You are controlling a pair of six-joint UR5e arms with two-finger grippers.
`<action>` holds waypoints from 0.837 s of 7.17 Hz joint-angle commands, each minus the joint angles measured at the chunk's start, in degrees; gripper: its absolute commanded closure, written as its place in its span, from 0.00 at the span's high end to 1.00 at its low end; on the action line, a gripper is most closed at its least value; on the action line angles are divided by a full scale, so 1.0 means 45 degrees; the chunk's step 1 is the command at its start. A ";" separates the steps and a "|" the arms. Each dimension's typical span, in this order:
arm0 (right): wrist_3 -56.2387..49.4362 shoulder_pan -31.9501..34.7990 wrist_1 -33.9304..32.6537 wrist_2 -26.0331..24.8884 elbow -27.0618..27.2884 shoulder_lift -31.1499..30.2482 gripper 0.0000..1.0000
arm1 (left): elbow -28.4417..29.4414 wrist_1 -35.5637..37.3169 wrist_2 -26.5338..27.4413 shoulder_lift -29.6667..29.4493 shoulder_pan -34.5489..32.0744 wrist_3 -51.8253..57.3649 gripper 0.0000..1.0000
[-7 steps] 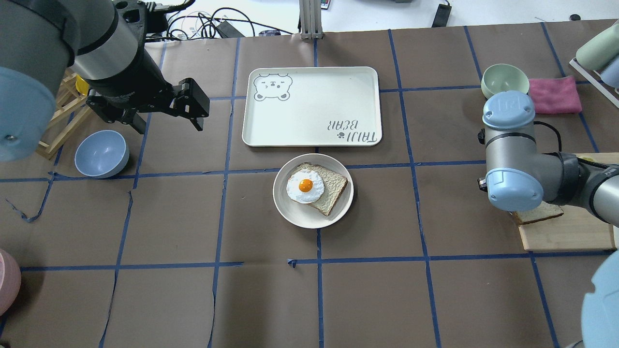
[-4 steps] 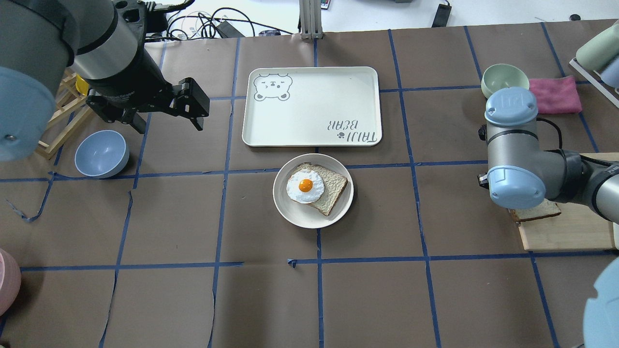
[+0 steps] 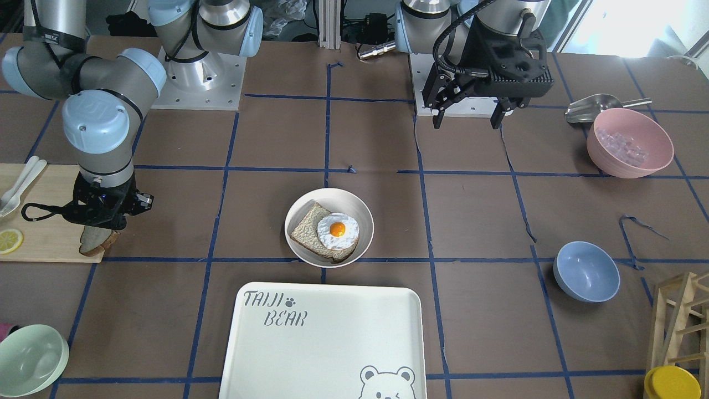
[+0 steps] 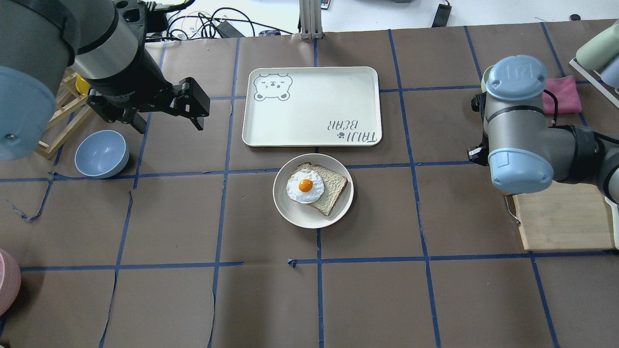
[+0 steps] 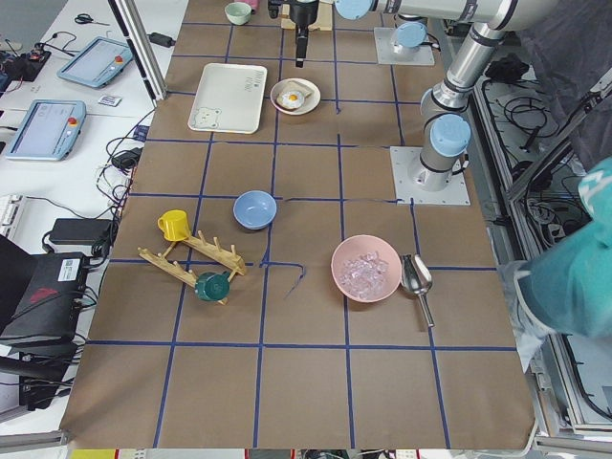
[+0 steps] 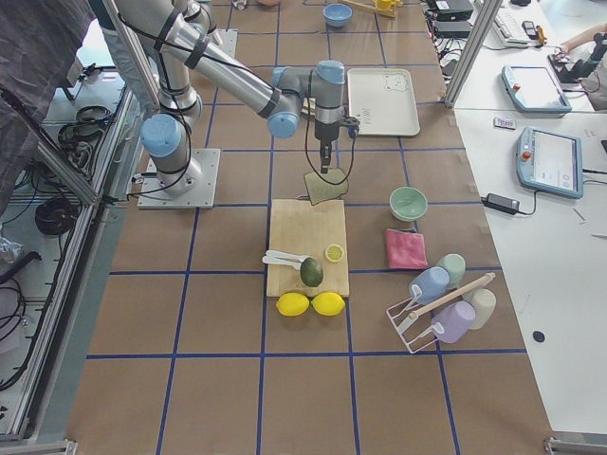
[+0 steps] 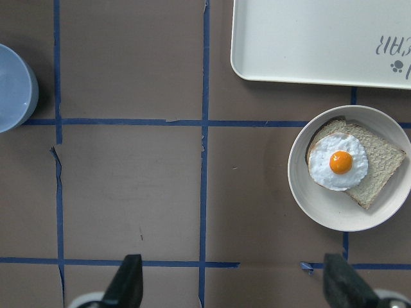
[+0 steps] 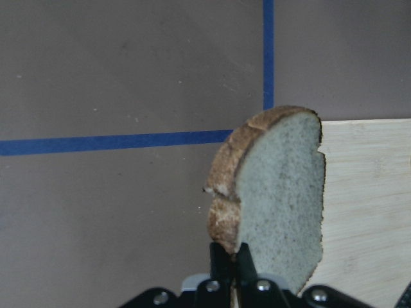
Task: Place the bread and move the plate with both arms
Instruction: 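Carry the bread slice with the right gripper over the egg plate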
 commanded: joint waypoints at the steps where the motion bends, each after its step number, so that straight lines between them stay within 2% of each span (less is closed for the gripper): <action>1: 0.1049 0.1430 0.1373 0.0500 -0.0956 -0.0659 0.00 | 0.0000 -0.0001 0.0013 0.0000 0.0015 0.0000 1.00; 2: 0.1982 0.2035 0.1555 0.1510 -0.1522 -0.0661 0.00 | 0.0000 -0.0001 0.0013 0.0000 0.0015 0.0000 1.00; 6: 0.8612 0.6815 0.1499 0.1656 -0.3692 0.1522 0.00 | -0.0019 -0.0001 0.0032 0.0019 0.0015 0.0000 1.00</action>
